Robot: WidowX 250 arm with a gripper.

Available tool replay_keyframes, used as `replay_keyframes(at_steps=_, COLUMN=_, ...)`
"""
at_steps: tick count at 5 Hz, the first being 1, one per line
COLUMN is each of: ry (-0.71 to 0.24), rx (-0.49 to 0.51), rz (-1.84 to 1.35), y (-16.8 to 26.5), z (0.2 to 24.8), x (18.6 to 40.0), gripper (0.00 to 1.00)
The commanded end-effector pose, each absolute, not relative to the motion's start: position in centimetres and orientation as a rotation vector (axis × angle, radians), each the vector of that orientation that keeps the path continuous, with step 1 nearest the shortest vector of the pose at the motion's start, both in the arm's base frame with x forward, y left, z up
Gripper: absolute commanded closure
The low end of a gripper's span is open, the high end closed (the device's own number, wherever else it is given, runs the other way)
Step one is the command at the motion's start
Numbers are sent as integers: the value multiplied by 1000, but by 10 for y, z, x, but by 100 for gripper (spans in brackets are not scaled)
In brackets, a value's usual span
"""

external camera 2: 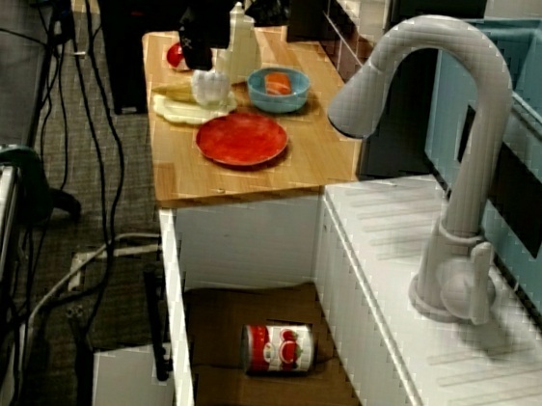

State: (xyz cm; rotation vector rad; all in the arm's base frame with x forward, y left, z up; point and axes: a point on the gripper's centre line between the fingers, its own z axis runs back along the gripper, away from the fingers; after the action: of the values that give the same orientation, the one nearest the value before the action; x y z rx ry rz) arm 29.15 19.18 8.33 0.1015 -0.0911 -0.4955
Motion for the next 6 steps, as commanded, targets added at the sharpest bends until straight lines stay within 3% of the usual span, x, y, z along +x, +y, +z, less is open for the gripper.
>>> replay_keyframes(at_steps=1, ry=-153, rx=187, rz=-471, y=217, z=114, x=276, gripper=0)
replay_keyframes(at_steps=6, ry=-131, rx=189, rz=-368, y=210, z=95, x=268, gripper=0)
